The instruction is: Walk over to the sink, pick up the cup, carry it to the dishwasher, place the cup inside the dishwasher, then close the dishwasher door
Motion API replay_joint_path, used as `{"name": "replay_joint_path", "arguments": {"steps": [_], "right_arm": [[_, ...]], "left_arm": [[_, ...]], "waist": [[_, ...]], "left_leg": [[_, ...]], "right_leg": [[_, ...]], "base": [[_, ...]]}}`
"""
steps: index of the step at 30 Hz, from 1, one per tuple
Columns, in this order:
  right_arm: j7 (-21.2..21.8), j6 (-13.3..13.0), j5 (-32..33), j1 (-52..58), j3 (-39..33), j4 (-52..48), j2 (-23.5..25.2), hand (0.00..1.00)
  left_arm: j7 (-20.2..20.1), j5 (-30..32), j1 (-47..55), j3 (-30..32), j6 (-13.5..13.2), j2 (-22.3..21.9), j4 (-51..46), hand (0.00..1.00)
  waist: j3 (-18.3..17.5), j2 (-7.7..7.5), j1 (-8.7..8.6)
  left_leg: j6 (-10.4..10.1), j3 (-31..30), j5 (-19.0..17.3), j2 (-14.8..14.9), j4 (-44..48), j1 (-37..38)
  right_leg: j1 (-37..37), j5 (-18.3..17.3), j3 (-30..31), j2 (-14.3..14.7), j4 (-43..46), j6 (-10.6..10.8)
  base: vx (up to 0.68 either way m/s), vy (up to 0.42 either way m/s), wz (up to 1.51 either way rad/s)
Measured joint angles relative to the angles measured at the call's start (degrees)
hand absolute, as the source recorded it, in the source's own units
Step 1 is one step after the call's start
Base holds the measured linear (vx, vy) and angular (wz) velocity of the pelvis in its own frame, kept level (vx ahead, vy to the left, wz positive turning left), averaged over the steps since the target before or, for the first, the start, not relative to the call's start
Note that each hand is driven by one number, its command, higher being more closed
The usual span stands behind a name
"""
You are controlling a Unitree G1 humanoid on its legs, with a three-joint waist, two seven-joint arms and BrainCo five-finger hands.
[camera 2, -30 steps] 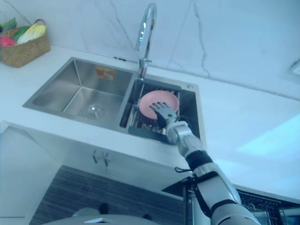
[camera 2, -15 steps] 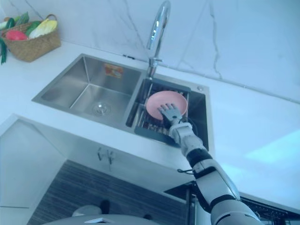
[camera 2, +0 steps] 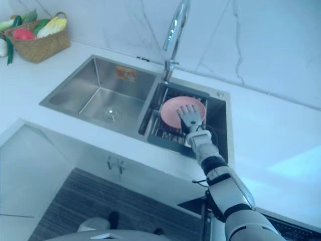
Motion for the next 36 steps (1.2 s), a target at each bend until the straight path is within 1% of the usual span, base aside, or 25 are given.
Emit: {"name": "replay_joint_path", "arguments": {"steps": [8,10,14,17,21,22,24,26,28,29,30,32,36], "right_arm": [[0.3,0.8,0.4,0.0,0.0,0.1,0.0,0.0],[0.5,0.3,0.8,-0.1,0.0,0.4,0.0,0.0],[0.9,-1.4,3.0,-0.9,0.0,2.3,0.0,0.0],[1.9,-1.7,3.6,-0.9,0.0,2.3,0.0,0.0],[2.5,-1.7,3.7,-1.0,0.0,2.3,0.0,0.0],[2.9,-1.7,4.6,-1.3,0.0,2.6,0.0,0.0],[3.1,-1.7,5.3,-3.0,0.1,4.5,0.0,0.0],[3.4,-1.7,7.4,-4.8,0.6,6.7,0.0,0.0],[4.3,-1.8,8.9,-5.0,0.8,6.5,0.1,0.0],[4.9,-1.8,9.2,-5.2,0.9,6.6,0.1,0.0],[6.9,-1.8,9.9,-6.1,1.5,6.8,-0.1,0.0],[8.1,-1.7,10.6,-6.6,1.9,6.7,-0.1,0.0],[9.2,-1.4,11.5,-6.6,1.9,6.7,-0.1,0.0]], "left_arm": [[-0.1,0.0,0.0,-1.7,-0.7,0.4,0.3,0.0],[-0.2,0.1,0.0,-1.7,-0.7,0.5,0.4,0.0],[-0.4,1.0,0.0,-2.0,-1.0,0.6,0.4,0.0],[-0.4,1.0,0.0,-2.1,-1.1,0.6,0.4,0.0],[-0.4,1.1,0.0,-2.2,-1.2,0.6,0.4,0.0],[-0.5,1.1,-0.1,-2.2,-1.4,0.7,0.4,0.0],[-0.5,1.0,-0.7,-2.7,-1.6,1.0,0.4,0.0],[-0.5,1.0,-2.1,-3.9,-1.6,1.9,0.4,0.0],[-0.6,1.0,-2.8,-3.9,-1.6,2.1,0.4,0.0],[-0.6,1.0,-2.9,-3.9,-1.6,2.1,0.3,0.0],[-1.0,1.0,-2.9,-3.9,-1.7,2.3,0.3,0.0],[-1.1,1.0,-3.3,-3.9,-1.7,2.5,0.4,0.0],[-1.1,1.0,-3.4,-3.9,-1.7,2.8,0.4,0.0]], "waist": [[0.0,0.0,0.32],[0.0,-0.01,0.33],[0.3,-0.23,0.27],[0.5,-0.26,0.78],[0.5,-0.3,0.93],[0.7,-0.32,1.1],[1.7,-0.51,1.23],[3.2,-1.05,1.87],[4.1,-1.43,2.35],[4.2,-1.53,2.54],[4.3,-1.69,2.7],[4.8,-2.0,2.97],[5.1,-2.56,2.97]], "left_leg": [[0.0,-0.1,0.0,-0.1,0.0,0.0],[0.0,-0.2,0.0,-0.1,0.0,0.0],[-0.1,-1.2,0.2,-0.1,0.0,0.1],[-0.1,-1.3,0.2,0.0,0.0,0.1],[-0.2,-1.3,0.2,0.0,0.0,0.1],[-0.2,-1.3,0.2,0.0,0.0,0.1],[-0.4,-1.4,0.4,0.1,0.0,-0.1],[-0.6,-1.5,0.6,0.4,0.0,-1.0],[-0.6,-1.6,0.7,0.5,0.0,-1.2],[-0.6,-1.6,0.7,0.4,0.0,-1.2],[-0.6,-1.7,0.7,0.4,0.0,-1.1],[-0.5,-1.8,0.7,0.4,0.0,-1.0],[-0.6,-2.3,0.7,0.4,0.0,-0.9]], "right_leg": [[0.0,0.0,-0.1,0.0,0.0,0.0],[0.1,0.0,-0.2,0.0,0.0,0.0],[0.7,-0.4,-1.3,0.0,0.0,-0.1],[0.8,-0.4,-1.3,0.1,0.0,-0.1],[0.9,-0.5,-1.3,0.1,0.0,-0.1],[0.8,-0.4,-1.3,0.1,0.0,-0.1],[0.6,-0.4,-1.3,0.2,0.0,-0.2],[-0.3,-0.4,-1.4,0.4,0.1,-0.5],[-0.4,-0.4,-1.5,0.6,0.1,-0.6],[-0.3,-0.4,-1.5,0.6,0.1,-0.7],[-0.3,-0.5,-1.5,0.5,0.3,-0.8],[-0.3,-0.6,-1.5,0.5,0.5,-0.9],[-0.2,-0.8,-1.4,0.6,0.8,-1.1]], "base": [[0.0,0.0,0.0],[0.0,0.0,0.0],[0.0,-0.002,0.12],[0.0,-0.001,0.02],[0.0,0.0,0.0],[0.0,0.0,0.0],[0.0,0.0,0.0],[-0.03,-0.004,0.03],[0.0,-0.002,0.04],[0.0,0.0,0.0],[0.0,0.0,0.0],[0.03,0.015,0.04],[0.02,0.008,0.06]]}}
